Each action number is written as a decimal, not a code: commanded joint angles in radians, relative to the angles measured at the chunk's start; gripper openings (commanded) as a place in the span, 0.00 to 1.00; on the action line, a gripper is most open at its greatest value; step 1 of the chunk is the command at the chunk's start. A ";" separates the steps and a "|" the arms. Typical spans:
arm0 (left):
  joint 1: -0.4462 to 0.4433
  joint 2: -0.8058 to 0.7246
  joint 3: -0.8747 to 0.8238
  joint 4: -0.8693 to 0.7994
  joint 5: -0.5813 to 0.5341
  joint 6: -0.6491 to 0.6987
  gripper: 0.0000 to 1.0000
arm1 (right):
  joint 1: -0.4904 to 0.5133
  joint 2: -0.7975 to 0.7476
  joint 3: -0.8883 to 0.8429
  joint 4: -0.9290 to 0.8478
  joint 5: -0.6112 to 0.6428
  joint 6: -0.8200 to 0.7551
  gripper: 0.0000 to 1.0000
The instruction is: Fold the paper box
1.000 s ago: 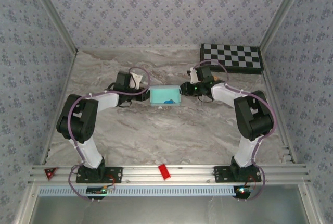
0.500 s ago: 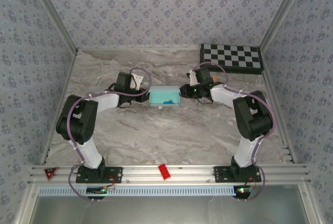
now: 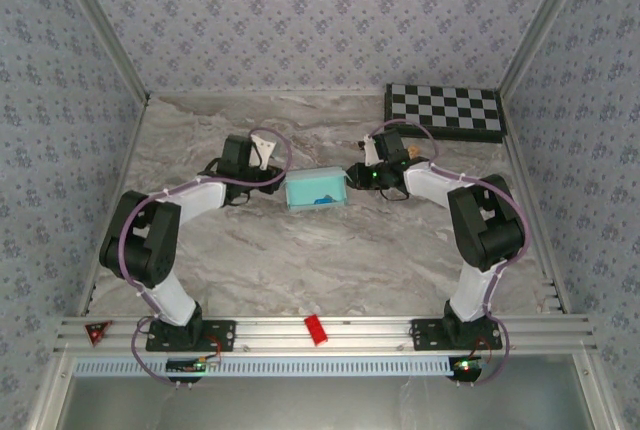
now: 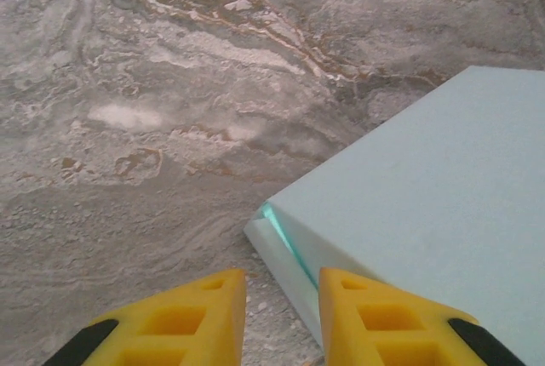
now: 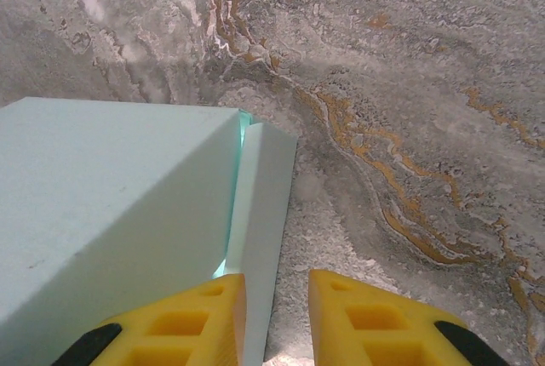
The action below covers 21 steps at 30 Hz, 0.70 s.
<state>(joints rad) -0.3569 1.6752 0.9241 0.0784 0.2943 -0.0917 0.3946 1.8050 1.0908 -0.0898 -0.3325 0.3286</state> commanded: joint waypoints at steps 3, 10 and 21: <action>-0.010 -0.056 -0.032 -0.010 -0.103 0.026 0.29 | -0.010 -0.060 -0.014 -0.045 0.054 -0.017 0.27; -0.011 -0.147 -0.053 -0.011 -0.274 -0.048 0.29 | -0.026 -0.107 0.003 -0.106 0.180 -0.011 0.30; -0.011 -0.156 0.127 -0.318 -0.100 -0.299 0.39 | -0.030 -0.081 0.196 -0.247 -0.031 0.013 0.40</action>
<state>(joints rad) -0.3630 1.4990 0.9867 -0.1104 0.1059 -0.3012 0.3660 1.7130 1.2247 -0.2710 -0.2638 0.3252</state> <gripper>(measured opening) 0.391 0.392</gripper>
